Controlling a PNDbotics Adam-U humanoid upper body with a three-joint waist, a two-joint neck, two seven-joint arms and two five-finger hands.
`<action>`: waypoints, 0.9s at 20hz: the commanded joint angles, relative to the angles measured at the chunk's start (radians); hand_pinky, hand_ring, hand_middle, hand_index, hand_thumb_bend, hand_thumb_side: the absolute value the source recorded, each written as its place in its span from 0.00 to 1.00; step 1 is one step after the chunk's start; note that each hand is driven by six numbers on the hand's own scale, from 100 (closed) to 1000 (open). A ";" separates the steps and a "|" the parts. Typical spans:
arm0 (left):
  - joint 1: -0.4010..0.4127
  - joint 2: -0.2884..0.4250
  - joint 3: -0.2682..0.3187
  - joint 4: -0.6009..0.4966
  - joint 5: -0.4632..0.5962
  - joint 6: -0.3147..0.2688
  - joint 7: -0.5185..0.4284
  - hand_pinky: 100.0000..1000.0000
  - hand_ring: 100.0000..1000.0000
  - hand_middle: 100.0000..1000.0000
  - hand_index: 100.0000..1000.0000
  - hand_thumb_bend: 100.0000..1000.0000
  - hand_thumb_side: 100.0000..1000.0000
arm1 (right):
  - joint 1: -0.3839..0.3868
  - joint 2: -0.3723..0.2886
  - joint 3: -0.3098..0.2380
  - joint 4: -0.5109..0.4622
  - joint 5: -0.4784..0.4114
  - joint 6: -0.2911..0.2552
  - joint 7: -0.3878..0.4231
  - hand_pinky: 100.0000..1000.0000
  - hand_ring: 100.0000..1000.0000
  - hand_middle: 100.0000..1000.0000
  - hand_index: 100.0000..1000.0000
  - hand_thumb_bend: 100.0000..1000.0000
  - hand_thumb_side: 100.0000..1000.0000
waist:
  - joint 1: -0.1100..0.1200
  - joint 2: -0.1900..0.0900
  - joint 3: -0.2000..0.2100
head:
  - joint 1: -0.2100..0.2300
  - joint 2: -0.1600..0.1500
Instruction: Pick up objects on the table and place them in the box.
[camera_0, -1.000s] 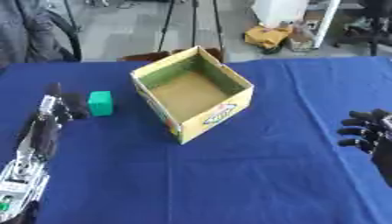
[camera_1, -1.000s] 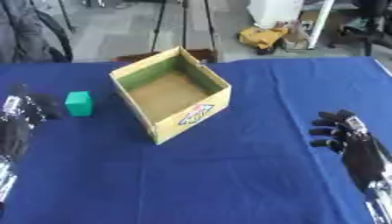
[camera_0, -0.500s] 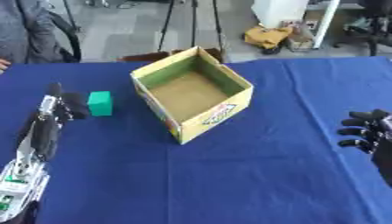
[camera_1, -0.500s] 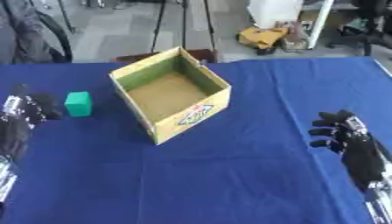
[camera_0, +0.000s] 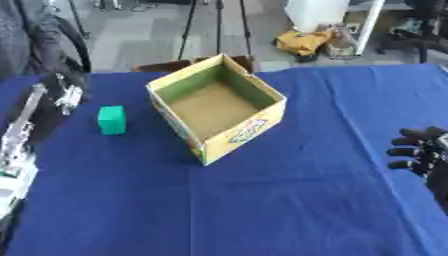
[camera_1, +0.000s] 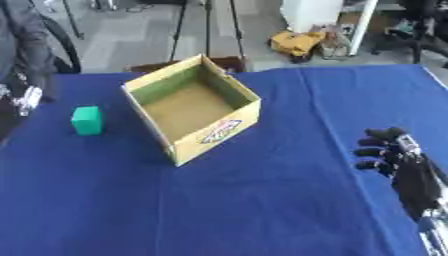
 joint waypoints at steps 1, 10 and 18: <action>-0.077 0.123 -0.025 0.088 -0.182 -0.036 -0.077 0.65 0.61 0.59 0.72 0.33 0.22 | -0.008 -0.027 -0.001 -0.014 -0.001 0.000 0.003 0.56 0.67 0.64 0.80 0.00 0.91 | 0.004 -0.016 -0.004 | 0.006 -0.008; -0.330 0.139 -0.095 0.489 -0.559 -0.224 -0.240 0.65 0.62 0.57 0.69 0.55 0.16 | -0.007 -0.031 0.010 -0.010 0.004 0.003 0.015 0.56 0.67 0.64 0.80 0.00 0.91 | 0.011 -0.024 -0.025 | 0.016 -0.006; -0.412 0.059 -0.087 0.650 -0.674 -0.308 -0.263 0.65 0.61 0.55 0.68 0.52 0.18 | -0.011 -0.028 0.014 -0.009 0.006 0.003 0.022 0.56 0.67 0.65 0.80 0.00 0.91 | 0.011 -0.016 -0.042 | 0.021 -0.012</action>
